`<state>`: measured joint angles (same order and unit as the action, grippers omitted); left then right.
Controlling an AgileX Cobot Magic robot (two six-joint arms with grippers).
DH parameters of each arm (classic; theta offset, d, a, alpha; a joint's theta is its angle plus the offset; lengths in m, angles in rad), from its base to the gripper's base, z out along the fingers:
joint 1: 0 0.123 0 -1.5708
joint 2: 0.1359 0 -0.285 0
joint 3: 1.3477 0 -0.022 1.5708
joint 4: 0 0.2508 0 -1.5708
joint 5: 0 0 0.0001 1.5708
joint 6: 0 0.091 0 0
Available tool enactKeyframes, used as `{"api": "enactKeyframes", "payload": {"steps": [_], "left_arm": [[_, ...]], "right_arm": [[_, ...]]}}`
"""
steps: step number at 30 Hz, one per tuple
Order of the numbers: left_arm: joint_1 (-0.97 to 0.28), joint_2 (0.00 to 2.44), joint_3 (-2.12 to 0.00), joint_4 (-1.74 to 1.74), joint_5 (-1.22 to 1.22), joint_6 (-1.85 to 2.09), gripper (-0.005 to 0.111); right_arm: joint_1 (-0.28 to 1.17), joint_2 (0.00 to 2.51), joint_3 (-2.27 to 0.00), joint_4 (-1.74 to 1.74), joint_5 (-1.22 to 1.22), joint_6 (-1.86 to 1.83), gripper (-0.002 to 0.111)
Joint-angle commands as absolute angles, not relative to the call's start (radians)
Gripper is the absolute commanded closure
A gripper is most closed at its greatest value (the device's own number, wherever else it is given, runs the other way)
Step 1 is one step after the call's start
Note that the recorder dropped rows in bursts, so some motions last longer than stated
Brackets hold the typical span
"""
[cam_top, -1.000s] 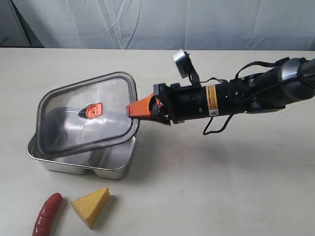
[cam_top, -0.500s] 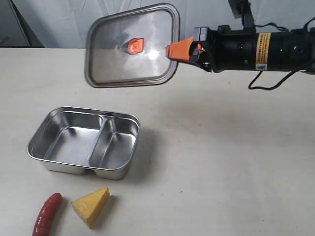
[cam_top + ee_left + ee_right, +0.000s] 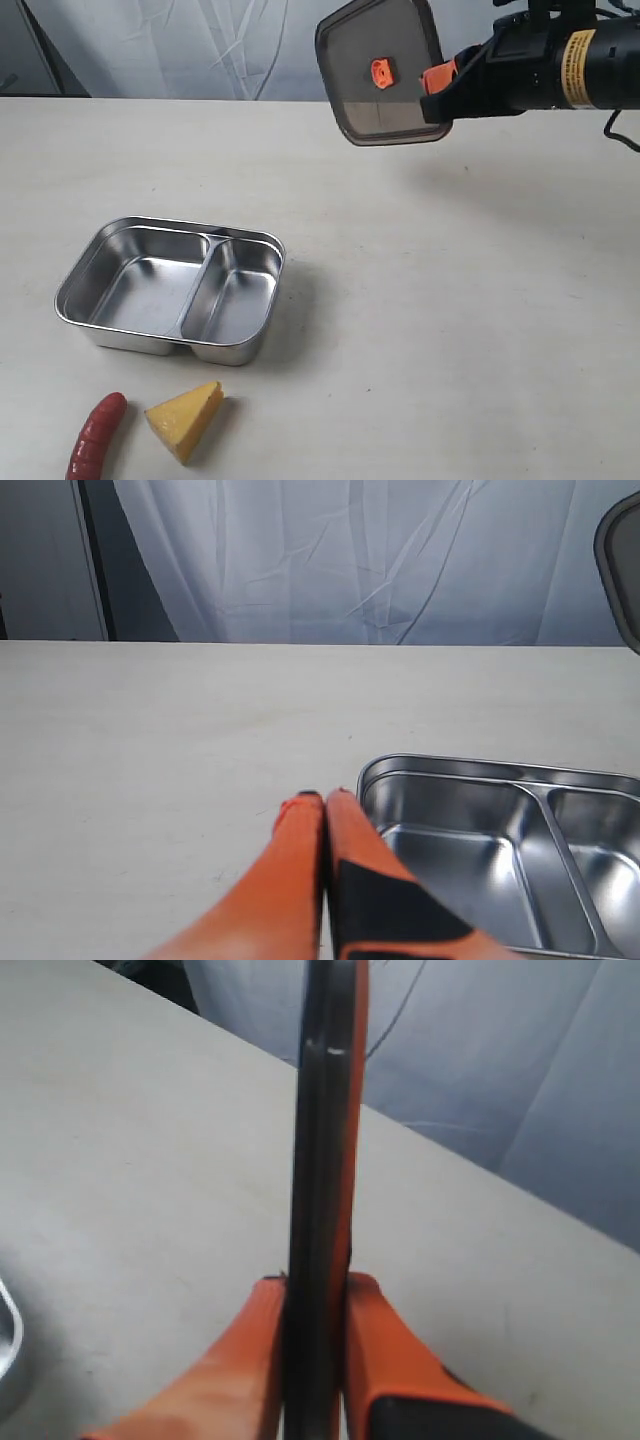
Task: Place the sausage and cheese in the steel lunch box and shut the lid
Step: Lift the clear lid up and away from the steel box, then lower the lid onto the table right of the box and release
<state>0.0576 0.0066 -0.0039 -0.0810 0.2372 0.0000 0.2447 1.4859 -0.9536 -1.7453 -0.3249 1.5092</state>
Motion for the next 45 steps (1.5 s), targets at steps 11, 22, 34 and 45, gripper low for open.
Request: {"api": "enactKeyframes", "payload": {"steps": [11,22,34,45], "left_arm": [[0.050,0.000,0.000,-0.095,0.232,0.000,0.107],[0.050,0.000,0.000,-0.095,0.232,0.000,0.107],[0.050,0.000,0.000,-0.095,0.232,0.000,0.107],[0.050,0.000,0.000,-0.095,0.232,0.000,0.107]], "right_arm": [[0.480,1.476,-0.752,-1.744,0.254,0.866,0.109],[0.753,1.476,-0.593,-1.692,0.361,0.865,0.109],[0.889,1.483,-0.593,-1.315,0.386,0.768,0.109],[1.001,1.619,-0.593,-1.089,0.374,0.520,0.109]]}}
